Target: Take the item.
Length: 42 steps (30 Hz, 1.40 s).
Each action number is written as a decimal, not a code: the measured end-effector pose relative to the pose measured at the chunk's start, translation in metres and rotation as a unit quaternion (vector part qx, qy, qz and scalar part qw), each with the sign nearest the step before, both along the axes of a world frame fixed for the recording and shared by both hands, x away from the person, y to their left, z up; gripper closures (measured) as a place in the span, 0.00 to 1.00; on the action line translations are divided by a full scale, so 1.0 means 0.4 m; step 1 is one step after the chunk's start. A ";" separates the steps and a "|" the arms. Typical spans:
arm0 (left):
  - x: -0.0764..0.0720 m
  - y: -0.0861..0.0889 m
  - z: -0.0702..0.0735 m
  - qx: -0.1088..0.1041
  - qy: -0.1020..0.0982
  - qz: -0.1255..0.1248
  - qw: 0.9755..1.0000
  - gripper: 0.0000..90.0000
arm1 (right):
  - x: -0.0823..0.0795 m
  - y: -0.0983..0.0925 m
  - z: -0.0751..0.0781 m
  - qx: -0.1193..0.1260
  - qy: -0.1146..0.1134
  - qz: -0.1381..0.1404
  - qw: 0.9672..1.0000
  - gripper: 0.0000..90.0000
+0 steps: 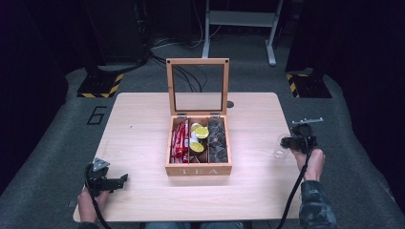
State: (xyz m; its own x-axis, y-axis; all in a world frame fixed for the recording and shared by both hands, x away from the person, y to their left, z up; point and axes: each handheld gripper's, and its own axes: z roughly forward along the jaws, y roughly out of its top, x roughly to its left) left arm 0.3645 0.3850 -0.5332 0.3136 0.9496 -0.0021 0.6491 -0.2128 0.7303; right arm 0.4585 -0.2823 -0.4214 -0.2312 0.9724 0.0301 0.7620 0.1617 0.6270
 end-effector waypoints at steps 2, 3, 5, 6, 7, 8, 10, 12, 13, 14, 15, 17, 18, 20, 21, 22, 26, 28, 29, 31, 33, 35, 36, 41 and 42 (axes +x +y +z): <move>0.000 0.000 0.000 0.000 0.000 0.000 1.000 0.00 | 0.000 0.001 -0.002 0.001 0.002 -0.002 1.000 0.86; 0.000 0.000 0.000 0.000 0.000 0.000 1.000 0.00 | 0.000 0.001 -0.002 0.001 0.002 -0.002 1.000 0.86; 0.000 0.000 0.000 0.000 0.000 0.000 1.000 0.00 | -0.002 0.001 0.000 0.000 -0.002 -0.003 1.000 0.85; 0.000 0.000 0.000 0.000 0.000 0.000 1.000 0.00 | -0.003 0.000 0.001 0.002 -0.004 -0.004 1.000 0.79; 0.000 0.000 0.000 0.000 0.000 0.000 1.000 0.00 | -0.003 0.000 0.001 0.002 -0.004 -0.004 1.000 0.79; 0.000 0.000 0.000 0.000 0.000 0.000 1.000 0.00 | -0.006 0.000 0.005 0.005 -0.010 -0.001 1.000 0.65; 0.000 0.000 0.000 0.000 0.000 0.000 1.000 0.00 | -0.010 0.003 0.008 0.005 -0.009 -0.005 1.000 0.58; 0.000 0.001 0.001 0.001 0.004 -0.002 1.000 0.00 | -0.015 0.005 0.012 0.004 -0.014 -0.003 1.000 0.51; 0.000 0.001 0.001 0.001 0.004 -0.002 1.000 0.00 | -0.015 0.005 0.012 0.004 -0.014 -0.003 1.000 0.51; 0.000 0.001 0.001 0.001 0.005 -0.002 1.000 0.00 | -0.025 0.008 0.018 0.012 -0.022 -0.001 1.000 0.46; 0.000 0.001 0.001 0.001 0.005 -0.002 1.000 0.00 | -0.030 0.010 0.021 0.013 -0.027 0.000 1.000 0.45; 0.001 0.001 0.001 0.001 0.005 -0.002 1.000 0.00 | -0.042 0.015 0.029 0.018 -0.033 -0.001 0.999 0.39; 0.001 0.000 0.001 -0.001 0.003 -0.001 1.000 0.00 | -0.048 0.018 0.033 0.019 -0.038 -0.002 0.999 0.36; 0.001 0.000 0.000 -0.001 0.001 -0.001 1.000 0.00 | -0.057 0.022 0.040 0.022 -0.050 0.009 0.998 0.32; 0.001 0.000 0.000 -0.001 0.001 -0.001 1.000 0.00 | -0.057 0.022 0.040 0.022 -0.050 0.009 0.998 0.32; 0.001 0.000 0.000 -0.001 0.001 -0.001 1.000 0.00 | -0.063 0.026 0.044 0.024 -0.056 0.009 0.998 0.30; 0.001 0.000 0.000 -0.001 0.001 -0.001 1.000 0.00 | -0.092 0.055 0.060 0.033 -0.080 0.035 0.996 0.17; 0.001 0.000 0.000 -0.001 0.001 -0.001 1.000 0.00 | -0.105 0.072 0.063 0.036 -0.090 0.045 0.994 0.16; 0.001 0.000 0.000 -0.001 0.001 -0.001 1.000 0.00 | -0.105 0.072 0.063 0.036 -0.090 0.045 0.994 0.16; 0.001 0.000 0.000 -0.001 0.001 -0.001 1.000 0.00 | -0.126 0.099 0.065 0.037 -0.101 0.058 0.993 0.11; 0.001 0.000 0.000 -0.001 0.001 -0.001 1.000 0.00 | -0.133 0.108 0.065 0.036 -0.103 0.062 0.992 0.09; 0.001 0.000 0.000 -0.001 0.001 0.000 1.000 0.00 | -0.149 0.133 0.060 0.030 -0.111 0.072 0.991 0.04; 0.001 0.000 0.000 -0.001 0.001 0.000 1.000 0.00 | -0.155 0.142 0.058 0.028 -0.114 0.076 0.990 0.04; 0.001 0.000 0.000 -0.001 0.001 0.000 1.000 0.00 | -0.180 0.186 0.034 0.028 -0.120 0.098 0.987 0.01; 0.001 0.000 0.000 -0.001 0.001 0.000 1.000 0.00 | -0.186 0.194 0.028 0.027 -0.121 0.100 0.987 0.01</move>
State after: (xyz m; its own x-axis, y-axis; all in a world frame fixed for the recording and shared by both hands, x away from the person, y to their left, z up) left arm 0.3649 0.3848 -0.5333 0.3138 0.9495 -0.0039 0.6504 -0.2119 0.7294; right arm 0.3841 -0.2047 -0.4100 -0.4258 0.9048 -0.0002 0.5441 0.2562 0.7989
